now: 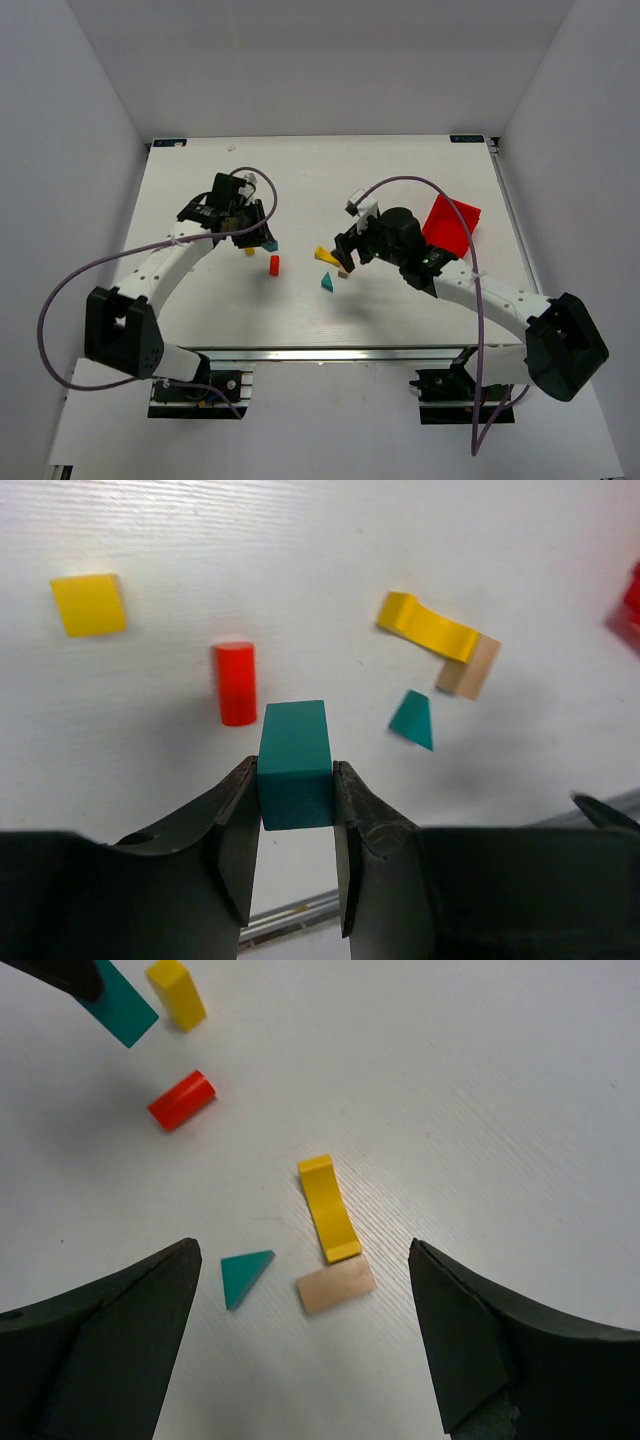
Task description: Build the wood block tower
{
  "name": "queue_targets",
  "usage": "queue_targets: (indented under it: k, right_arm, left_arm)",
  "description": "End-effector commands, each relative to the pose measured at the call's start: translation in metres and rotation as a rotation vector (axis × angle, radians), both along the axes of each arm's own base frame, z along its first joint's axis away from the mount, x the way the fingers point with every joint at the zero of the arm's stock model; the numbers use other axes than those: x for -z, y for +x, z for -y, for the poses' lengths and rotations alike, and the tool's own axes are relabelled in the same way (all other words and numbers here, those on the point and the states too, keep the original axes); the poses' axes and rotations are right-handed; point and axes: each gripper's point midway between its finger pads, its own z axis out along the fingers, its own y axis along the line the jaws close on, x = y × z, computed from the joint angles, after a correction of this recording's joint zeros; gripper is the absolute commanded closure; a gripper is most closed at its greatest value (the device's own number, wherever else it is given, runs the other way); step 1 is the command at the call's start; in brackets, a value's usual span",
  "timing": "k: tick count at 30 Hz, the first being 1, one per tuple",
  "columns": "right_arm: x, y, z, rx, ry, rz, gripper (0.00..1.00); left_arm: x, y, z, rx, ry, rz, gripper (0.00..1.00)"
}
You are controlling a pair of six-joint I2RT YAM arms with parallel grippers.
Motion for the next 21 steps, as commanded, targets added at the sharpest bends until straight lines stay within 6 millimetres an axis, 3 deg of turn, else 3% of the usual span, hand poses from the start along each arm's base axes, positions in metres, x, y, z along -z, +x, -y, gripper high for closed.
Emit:
queue_targets:
  k: [1,4,5,10,21]
  right_arm:
    - [-0.004,0.004,0.023,0.109,-0.029,-0.005,0.11]
    - [-0.006,0.001,0.030,0.118,-0.038,-0.008,0.11]
    - [-0.008,0.000,0.032,0.121,-0.036,-0.004,0.11]
    - [-0.013,0.002,0.045,0.161,-0.060,0.020,0.11]
    - [-0.010,0.005,0.054,0.194,-0.082,0.021,0.11]
  left_arm:
    - [-0.004,0.031,-0.003,-0.057,0.067,0.048,1.00]
    - [0.008,0.047,-0.005,-0.076,0.136,0.031,1.00]
    - [0.004,0.049,-0.003,-0.072,0.132,0.043,1.00]
    - [0.037,0.068,-0.007,-0.096,0.261,-0.022,1.00]
    - [0.058,0.071,0.000,-0.071,0.349,-0.052,1.00]
